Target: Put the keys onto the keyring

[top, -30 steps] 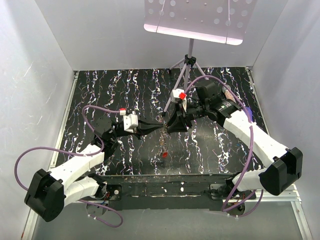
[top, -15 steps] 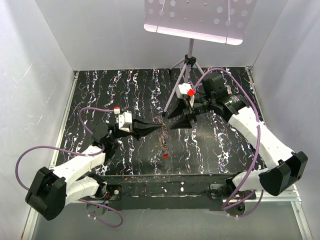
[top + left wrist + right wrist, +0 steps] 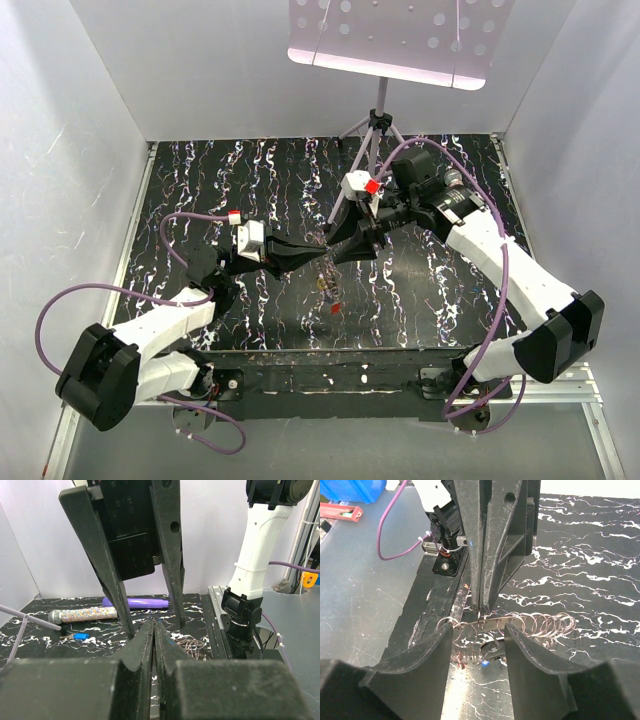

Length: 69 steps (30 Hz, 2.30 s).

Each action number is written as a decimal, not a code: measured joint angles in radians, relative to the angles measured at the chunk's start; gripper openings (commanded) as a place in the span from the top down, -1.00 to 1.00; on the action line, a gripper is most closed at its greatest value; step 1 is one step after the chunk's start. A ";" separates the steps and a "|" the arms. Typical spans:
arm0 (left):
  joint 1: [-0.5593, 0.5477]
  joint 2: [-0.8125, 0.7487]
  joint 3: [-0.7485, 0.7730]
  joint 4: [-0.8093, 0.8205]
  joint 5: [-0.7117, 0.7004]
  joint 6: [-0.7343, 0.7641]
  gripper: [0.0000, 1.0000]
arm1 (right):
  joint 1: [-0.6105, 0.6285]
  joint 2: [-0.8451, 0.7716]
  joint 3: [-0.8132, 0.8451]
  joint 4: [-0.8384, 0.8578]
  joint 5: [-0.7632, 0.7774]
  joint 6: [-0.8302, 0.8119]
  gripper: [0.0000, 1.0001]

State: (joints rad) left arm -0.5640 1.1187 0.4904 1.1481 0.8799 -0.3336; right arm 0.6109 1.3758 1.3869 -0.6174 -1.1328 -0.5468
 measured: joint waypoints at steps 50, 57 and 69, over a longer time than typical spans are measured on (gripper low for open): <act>0.037 -0.116 0.011 -0.209 -0.012 -0.027 -0.12 | 0.038 0.013 0.027 -0.105 0.151 -0.089 0.97; 0.060 -0.176 0.277 -0.737 0.056 0.092 -0.44 | 0.035 0.051 0.108 -0.315 0.244 -0.214 0.97; 0.019 -0.008 0.502 -1.323 0.120 0.398 -0.09 | 0.034 0.161 0.286 -0.612 0.252 -0.392 0.97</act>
State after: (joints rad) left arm -0.5446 1.1103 0.9924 -0.1745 0.9997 0.0643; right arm 0.6453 1.5372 1.6733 -1.2293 -0.8810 -0.9386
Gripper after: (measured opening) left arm 0.612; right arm 0.031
